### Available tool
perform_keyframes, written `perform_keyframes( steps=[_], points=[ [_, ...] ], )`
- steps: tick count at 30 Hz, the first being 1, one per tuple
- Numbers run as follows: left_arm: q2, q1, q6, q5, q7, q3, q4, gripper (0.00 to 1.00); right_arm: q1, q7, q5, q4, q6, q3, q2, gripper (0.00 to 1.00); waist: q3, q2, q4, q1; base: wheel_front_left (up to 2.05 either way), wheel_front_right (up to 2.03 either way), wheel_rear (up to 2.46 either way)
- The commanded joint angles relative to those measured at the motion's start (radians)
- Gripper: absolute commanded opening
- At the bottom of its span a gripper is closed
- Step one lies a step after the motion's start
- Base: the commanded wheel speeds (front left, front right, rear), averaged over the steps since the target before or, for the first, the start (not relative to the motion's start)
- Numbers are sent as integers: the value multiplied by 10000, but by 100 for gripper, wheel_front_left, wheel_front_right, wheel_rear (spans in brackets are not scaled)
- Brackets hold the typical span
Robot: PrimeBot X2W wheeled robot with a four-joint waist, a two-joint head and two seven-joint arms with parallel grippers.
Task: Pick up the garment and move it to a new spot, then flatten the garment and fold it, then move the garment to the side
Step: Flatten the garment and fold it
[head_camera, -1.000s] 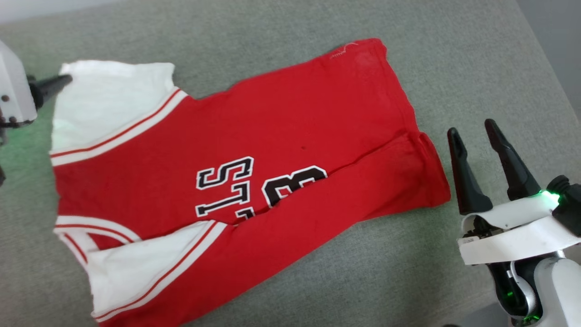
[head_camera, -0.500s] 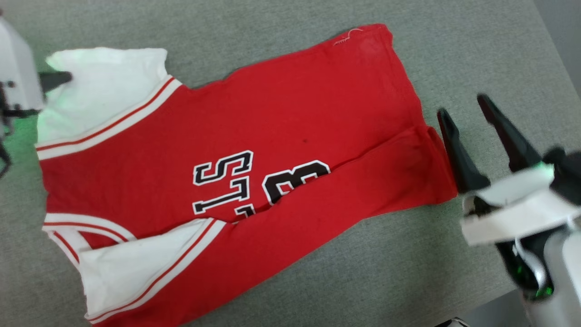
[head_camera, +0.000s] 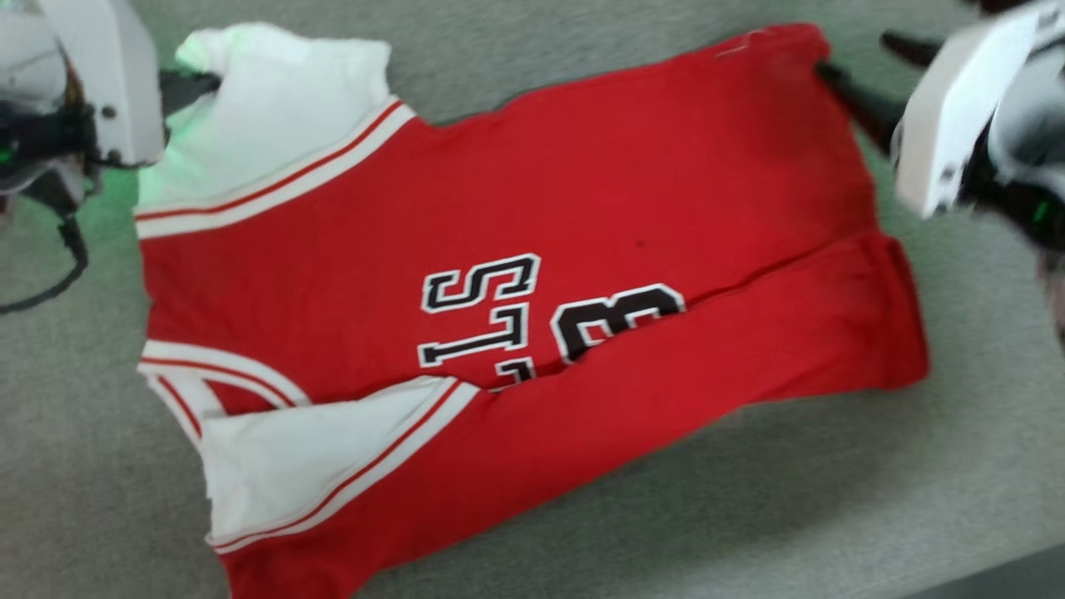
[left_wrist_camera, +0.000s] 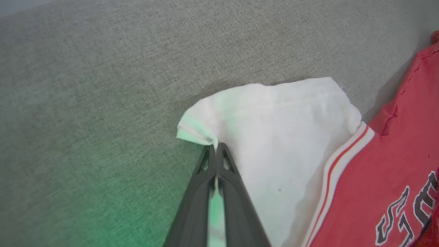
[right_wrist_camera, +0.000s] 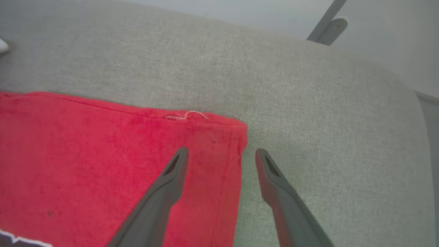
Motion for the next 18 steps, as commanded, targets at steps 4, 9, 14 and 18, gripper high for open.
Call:
perform_keyframes(
  steps=[4,9,14,18],
  points=[
    [-180,-382,-39,44,-176,-237,-156,0,-1240,417,-147,1602,-16,58,34,100,641,0,663,0,0,0,0],
    [-355,-484,-16,17,-319,-574,-193,0,-1795,539,-152,2883,-16,404,116,100,795,0,868,0,0,0,0],
    [-362,-495,-9,-94,-547,-882,-253,0,-1875,632,271,3416,-15,940,236,82,831,0,845,0,0,0,0],
    [-413,-608,-9,-152,-827,-1039,-394,0,-2014,138,484,3491,-15,1242,136,2,807,0,880,0,0,0,0]
  ],
)
